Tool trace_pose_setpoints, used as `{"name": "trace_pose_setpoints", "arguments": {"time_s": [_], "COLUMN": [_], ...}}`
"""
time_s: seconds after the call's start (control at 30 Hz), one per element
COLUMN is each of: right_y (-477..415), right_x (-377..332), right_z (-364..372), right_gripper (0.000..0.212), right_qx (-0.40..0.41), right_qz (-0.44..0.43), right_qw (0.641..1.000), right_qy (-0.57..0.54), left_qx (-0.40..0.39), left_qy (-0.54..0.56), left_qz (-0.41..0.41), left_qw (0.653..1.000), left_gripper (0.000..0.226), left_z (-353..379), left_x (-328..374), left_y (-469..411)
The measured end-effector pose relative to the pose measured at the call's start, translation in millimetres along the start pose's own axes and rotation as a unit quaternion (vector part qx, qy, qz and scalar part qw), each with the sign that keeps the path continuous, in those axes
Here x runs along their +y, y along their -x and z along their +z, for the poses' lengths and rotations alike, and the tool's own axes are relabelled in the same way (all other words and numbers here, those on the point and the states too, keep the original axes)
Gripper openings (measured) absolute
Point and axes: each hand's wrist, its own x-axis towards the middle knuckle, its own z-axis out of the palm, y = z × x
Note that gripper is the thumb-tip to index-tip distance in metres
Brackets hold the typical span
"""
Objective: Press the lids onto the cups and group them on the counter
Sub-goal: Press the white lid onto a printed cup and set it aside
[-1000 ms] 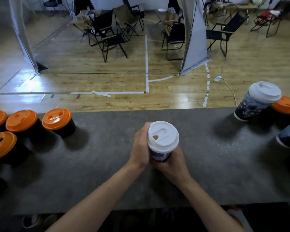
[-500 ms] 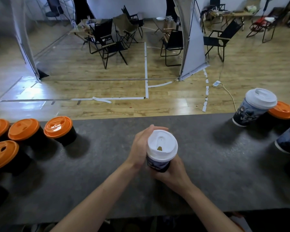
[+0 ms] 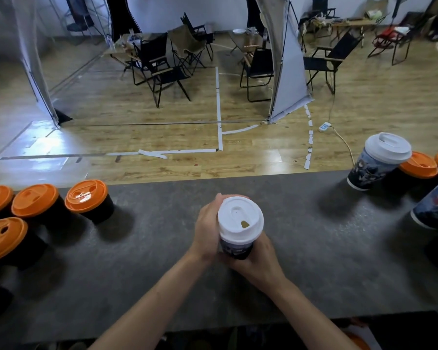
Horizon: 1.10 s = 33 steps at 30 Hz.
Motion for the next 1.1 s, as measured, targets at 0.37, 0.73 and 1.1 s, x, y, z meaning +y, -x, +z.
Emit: {"name": "trace_pose_setpoints", "arguments": {"time_s": [0.37, 0.73, 1.1], "right_y": [-0.2, -0.5, 0.0], "right_x": [-0.7, 2.6, 5.5], "right_z": [-1.3, -0.4, 0.4], "right_gripper": [0.08, 0.072, 0.072], "right_qx": [0.01, 0.002, 0.005], "right_qz": [0.002, 0.005, 0.014], "right_qw": [1.0, 1.0, 1.0], "right_qy": [-0.021, 0.015, 0.017], "left_qx": [-0.034, -0.028, -0.013], "left_qy": [0.037, 0.062, 0.049], "left_qz": [-0.014, -0.021, -0.003], "left_qw": [0.999, 0.997, 0.999], "left_gripper": [0.05, 0.054, 0.041], "left_z": [3.0, 2.5, 3.4], "left_x": [1.4, 2.8, 0.9], "left_y": [-5.8, -5.2, -6.2]}}
